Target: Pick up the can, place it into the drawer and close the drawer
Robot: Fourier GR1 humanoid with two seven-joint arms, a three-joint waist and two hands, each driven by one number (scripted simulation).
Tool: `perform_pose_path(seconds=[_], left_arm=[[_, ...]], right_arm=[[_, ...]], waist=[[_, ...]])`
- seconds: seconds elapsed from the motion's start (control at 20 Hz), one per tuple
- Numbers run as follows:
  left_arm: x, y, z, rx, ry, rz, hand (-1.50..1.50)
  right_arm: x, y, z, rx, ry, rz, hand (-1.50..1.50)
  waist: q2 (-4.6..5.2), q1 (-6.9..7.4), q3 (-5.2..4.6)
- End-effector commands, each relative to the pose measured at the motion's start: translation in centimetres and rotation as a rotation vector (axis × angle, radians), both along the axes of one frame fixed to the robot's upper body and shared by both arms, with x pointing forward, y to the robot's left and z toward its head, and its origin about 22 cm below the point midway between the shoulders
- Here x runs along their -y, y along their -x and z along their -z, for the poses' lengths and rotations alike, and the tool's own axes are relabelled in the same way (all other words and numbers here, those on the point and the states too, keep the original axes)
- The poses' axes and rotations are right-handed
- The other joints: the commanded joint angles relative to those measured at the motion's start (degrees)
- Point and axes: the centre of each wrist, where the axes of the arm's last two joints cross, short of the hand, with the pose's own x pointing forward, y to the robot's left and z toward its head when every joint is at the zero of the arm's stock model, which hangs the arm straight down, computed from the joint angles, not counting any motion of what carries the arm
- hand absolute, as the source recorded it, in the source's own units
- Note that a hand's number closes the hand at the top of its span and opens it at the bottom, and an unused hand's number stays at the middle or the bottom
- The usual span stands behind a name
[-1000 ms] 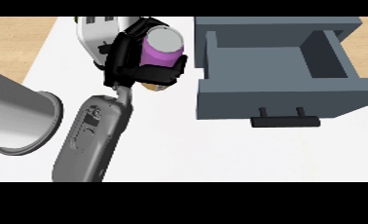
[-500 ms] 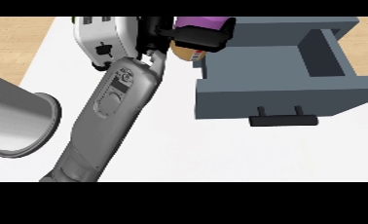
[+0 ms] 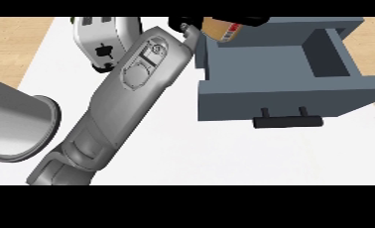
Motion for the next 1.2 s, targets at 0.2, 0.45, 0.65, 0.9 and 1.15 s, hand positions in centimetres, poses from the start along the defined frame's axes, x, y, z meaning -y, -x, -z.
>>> perform_pose_path(seconds=[0.2,0.45,0.65,0.9,1.15], left_arm=[[2.5,-2.0,-1.1,0.001,-0.062,-0.045,1.50],[2.9,-2.4,-0.5,-0.018,-0.061,-0.034,1.50],[4.1,-2.2,-1.7,-0.014,-0.101,-0.042,1.50],[3.9,-2.9,-0.8,-0.042,-0.123,-0.063,1.50],[3.5,-3.1,1.4,-0.009,-0.167,-0.096,1.50]], right_arm=[[-0.4,-0.7,-0.9,0.012,0.010,-0.002,-1.50],[-0.1,-1.3,-1.9,0.013,0.008,-0.024,-1.50],[-0.9,-1.8,-0.2,0.005,-0.002,-0.027,-1.50],[-1.7,-2.3,-1.2,0.005,0.000,-0.021,-1.50],[-1.0,-3.2,-2.5,0.004,0.008,-0.040,-1.50]], waist=[[0.50,-1.55,0.04],[0.54,-1.70,0.04],[0.59,-2.11,0.08],[0.75,-2.47,0.07],[0.83,-3.10,0.08]])
